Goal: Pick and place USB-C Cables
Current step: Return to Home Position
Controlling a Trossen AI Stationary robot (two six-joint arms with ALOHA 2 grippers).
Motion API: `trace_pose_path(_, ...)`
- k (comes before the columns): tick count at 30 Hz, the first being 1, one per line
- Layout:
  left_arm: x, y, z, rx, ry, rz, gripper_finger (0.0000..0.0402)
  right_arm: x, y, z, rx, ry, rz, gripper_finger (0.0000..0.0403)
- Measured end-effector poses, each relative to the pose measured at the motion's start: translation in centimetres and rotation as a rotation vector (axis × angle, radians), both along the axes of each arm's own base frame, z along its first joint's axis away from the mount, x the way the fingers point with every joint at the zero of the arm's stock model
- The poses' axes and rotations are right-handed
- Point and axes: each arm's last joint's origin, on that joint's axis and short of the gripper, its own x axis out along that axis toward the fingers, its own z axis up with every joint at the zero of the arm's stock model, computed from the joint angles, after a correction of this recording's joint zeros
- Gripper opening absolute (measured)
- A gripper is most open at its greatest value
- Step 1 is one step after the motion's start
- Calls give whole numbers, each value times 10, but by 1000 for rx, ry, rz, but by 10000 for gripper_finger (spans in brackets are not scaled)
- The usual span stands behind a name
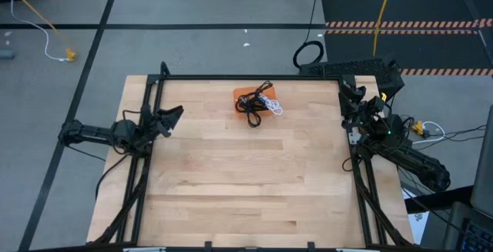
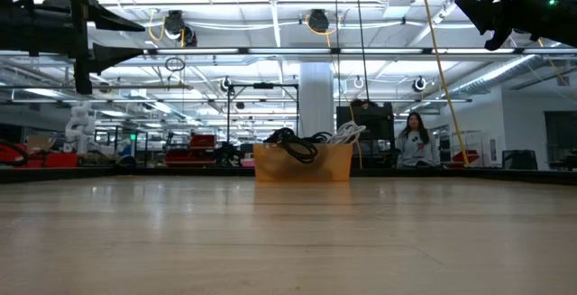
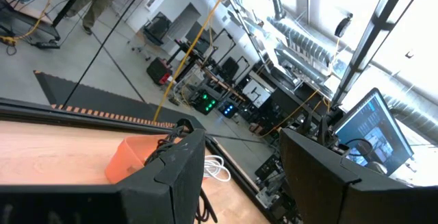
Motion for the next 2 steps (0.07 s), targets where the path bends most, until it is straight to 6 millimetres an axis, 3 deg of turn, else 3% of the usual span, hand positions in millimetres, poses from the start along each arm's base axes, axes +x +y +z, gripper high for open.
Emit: trace_pose_path(2,0,0,0,0,0,0,191,0,0,0,0,0,0,177)
